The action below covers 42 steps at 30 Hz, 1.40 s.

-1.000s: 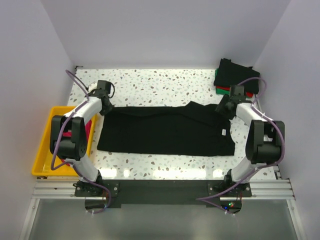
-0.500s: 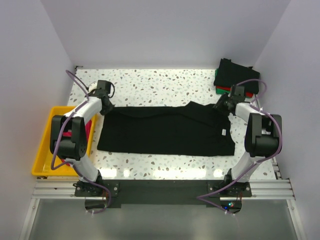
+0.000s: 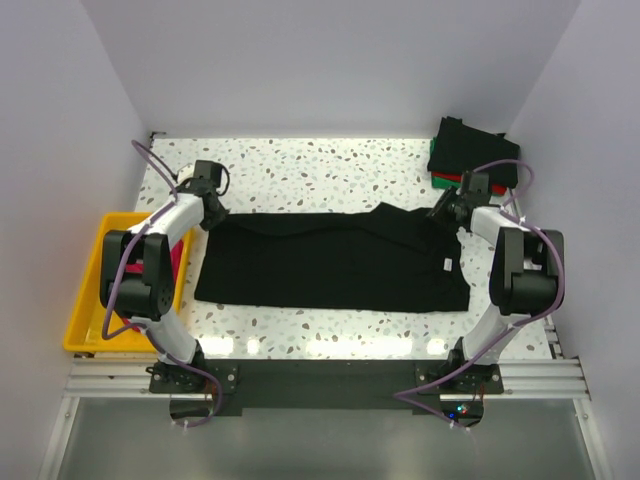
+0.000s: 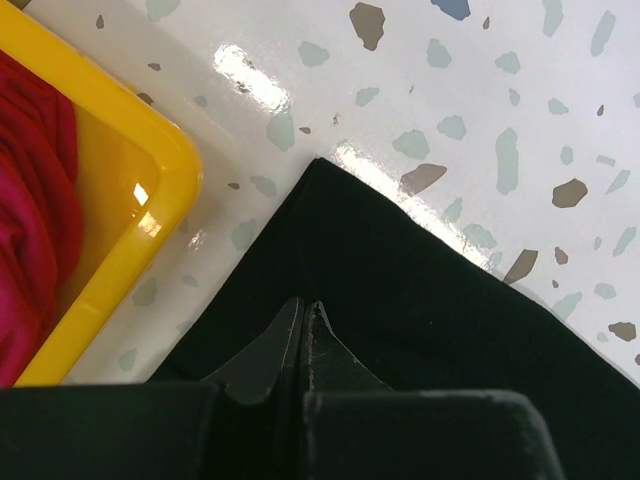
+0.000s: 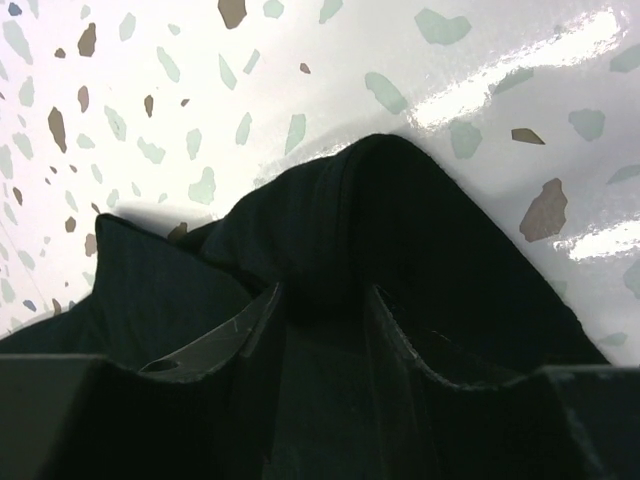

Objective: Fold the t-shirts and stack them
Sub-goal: Fold the tshirt

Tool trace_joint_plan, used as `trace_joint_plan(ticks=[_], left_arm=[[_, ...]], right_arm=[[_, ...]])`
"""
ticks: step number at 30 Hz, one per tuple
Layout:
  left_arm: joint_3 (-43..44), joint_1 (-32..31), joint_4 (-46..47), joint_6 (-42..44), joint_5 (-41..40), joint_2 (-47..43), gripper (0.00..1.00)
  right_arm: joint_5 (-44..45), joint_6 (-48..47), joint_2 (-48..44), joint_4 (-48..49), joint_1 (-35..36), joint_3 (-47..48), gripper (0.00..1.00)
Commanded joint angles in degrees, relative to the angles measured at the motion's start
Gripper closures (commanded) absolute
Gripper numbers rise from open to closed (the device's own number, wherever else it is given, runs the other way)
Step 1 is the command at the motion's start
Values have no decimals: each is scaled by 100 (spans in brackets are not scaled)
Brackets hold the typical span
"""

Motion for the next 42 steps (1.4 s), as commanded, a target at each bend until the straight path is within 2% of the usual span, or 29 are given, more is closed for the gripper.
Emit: trace_joint_plan(ticks=[1, 4, 27, 32, 38, 42], left_arm=[[23, 62, 182, -27, 41, -17, 100], [14, 62, 182, -18, 41, -34, 100], [23, 62, 182, -18, 67, 62, 100], [14, 62, 191, -18, 67, 36, 100], [-21, 62, 208, -44, 76, 27, 100], [-39, 62, 217, -53, 76, 18, 100]], right_arm=[[-88, -56, -306, -22, 3, -56, 58], [-106, -74, -297, -101, 3, -56, 54], [-27, -136, -596, -418, 187, -284, 56], [-1, -100, -631, -496, 196, -241, 85], [-27, -188, -772, -690, 196, -126, 96], [-44, -206, -833, -708, 196, -144, 98]])
